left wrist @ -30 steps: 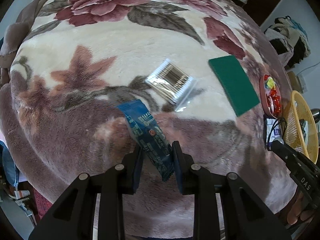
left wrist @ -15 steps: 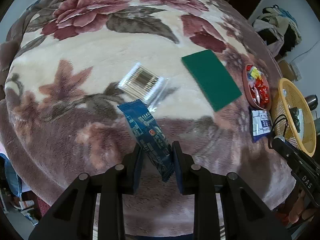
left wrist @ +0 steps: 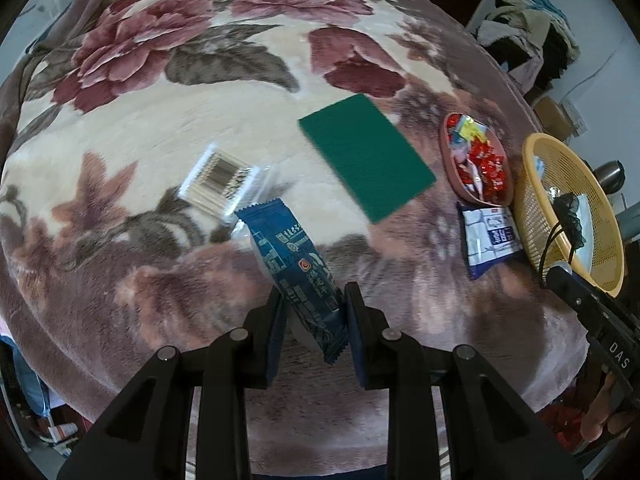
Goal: Organize soft objects
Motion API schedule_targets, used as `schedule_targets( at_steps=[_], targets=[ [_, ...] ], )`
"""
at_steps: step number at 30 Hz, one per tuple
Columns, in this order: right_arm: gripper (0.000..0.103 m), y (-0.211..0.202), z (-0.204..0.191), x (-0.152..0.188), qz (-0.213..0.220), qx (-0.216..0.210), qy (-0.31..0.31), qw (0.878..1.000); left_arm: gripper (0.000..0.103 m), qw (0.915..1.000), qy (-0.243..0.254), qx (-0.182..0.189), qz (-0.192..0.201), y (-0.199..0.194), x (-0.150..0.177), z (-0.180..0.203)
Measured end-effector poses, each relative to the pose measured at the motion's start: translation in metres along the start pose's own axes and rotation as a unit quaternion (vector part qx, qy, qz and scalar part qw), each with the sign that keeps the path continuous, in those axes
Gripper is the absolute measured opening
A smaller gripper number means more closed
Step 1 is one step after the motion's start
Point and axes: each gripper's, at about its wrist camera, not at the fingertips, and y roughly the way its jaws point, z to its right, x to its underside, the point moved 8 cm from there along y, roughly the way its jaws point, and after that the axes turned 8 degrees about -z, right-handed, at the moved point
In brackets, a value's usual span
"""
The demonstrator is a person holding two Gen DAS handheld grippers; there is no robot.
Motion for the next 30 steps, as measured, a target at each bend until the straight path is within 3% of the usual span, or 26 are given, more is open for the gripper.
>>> schedule_targets(
  at_steps=[30],
  targets=[
    [0.025, -0.039, 0.101, -0.013, 0.038, 0.008, 0.072, 0.997, 0.028, 0.9961, 0.088, 0.010, -0.001, 0.000, -0.025, 0.125]
  ],
)
